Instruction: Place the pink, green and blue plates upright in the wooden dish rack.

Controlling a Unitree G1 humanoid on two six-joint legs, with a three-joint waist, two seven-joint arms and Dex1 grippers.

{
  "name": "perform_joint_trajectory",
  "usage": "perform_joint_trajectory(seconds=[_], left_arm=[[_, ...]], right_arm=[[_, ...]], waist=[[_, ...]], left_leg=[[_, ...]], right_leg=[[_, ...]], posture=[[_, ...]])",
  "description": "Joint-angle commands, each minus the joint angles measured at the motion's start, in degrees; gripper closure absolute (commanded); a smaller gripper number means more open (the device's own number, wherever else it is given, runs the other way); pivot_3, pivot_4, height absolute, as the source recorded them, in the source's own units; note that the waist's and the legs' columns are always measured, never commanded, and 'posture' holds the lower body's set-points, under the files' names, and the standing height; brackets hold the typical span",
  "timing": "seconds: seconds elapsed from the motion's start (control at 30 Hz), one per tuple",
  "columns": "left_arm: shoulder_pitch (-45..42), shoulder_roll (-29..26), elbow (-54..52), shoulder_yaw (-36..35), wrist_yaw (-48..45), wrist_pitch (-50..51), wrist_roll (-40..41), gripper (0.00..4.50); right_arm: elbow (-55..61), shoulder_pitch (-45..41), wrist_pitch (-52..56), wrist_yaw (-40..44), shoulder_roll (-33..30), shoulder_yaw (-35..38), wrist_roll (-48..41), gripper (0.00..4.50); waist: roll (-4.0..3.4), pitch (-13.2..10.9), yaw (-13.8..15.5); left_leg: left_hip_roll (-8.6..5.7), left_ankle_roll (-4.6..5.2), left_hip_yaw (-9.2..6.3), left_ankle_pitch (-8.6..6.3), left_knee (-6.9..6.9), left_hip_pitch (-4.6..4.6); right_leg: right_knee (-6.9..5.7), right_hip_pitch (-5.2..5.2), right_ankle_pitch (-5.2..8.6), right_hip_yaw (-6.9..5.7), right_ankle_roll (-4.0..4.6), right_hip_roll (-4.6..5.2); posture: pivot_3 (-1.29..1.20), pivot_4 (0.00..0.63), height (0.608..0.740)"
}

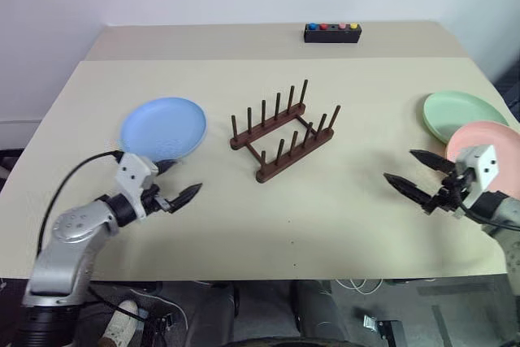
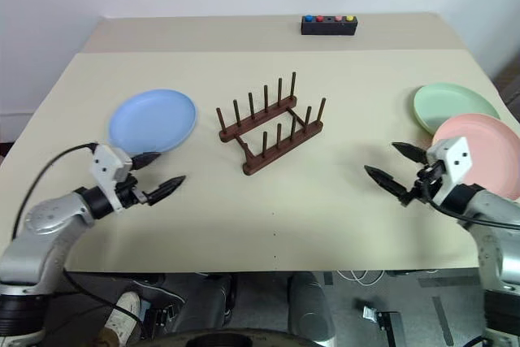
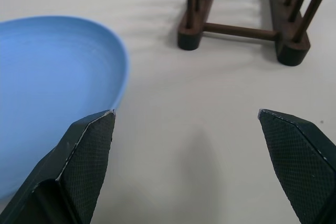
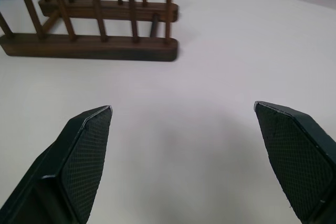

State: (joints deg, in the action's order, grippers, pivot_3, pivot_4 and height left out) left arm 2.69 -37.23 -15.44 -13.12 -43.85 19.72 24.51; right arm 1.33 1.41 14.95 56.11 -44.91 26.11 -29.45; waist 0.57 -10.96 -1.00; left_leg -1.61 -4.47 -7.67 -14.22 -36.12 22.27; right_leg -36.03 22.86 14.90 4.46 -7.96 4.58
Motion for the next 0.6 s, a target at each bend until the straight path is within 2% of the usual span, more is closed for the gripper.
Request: perform_joint_trajectory(seconds=[0.03,0.57,0.6], left_arm=[[1.52,-1.57,-0.73,-3.27,-1.30,0.06,1.37,0.00],[0.86,-1.51,-1.69,-0.16,-3.47,1.23,1.31,0.00],[0.72,-1.15,-2.53,1.64,-3.48,1.66,0.96,0.00]], right_arm=[[-1.13,0.06,-0.37,1.26,-2.08,3.61,-1.24,0.06],[4.40,3.66,-0.84,-1.11,1.06,2.56,-1.27,0.06],[4.76,3.65,-1.09,-1.55,1.71,1.96,-1.06,0.06]], waist=[[0.00,0.00,-0.01],[0.00,0.00,0.01],[0.00,0.00,0.01]], left_leg=[[0.00,0.00,0.01,0.00,0.00,0.00],[0.00,0.00,0.01,0.00,-0.01,0.00],[0.00,0.00,0.01,0.00,0.00,0.00]], right_leg=[[0.00,0.00,0.00,0.00,0.00,0.00],[0.00,-0.01,0.01,0.00,0.01,0.00],[0.00,-0.01,0.01,0.00,0.01,0.00]], posture=[[0.00,0.150,0.740],[0.00,0.150,0.740],[0.00,0.150,0.740]])
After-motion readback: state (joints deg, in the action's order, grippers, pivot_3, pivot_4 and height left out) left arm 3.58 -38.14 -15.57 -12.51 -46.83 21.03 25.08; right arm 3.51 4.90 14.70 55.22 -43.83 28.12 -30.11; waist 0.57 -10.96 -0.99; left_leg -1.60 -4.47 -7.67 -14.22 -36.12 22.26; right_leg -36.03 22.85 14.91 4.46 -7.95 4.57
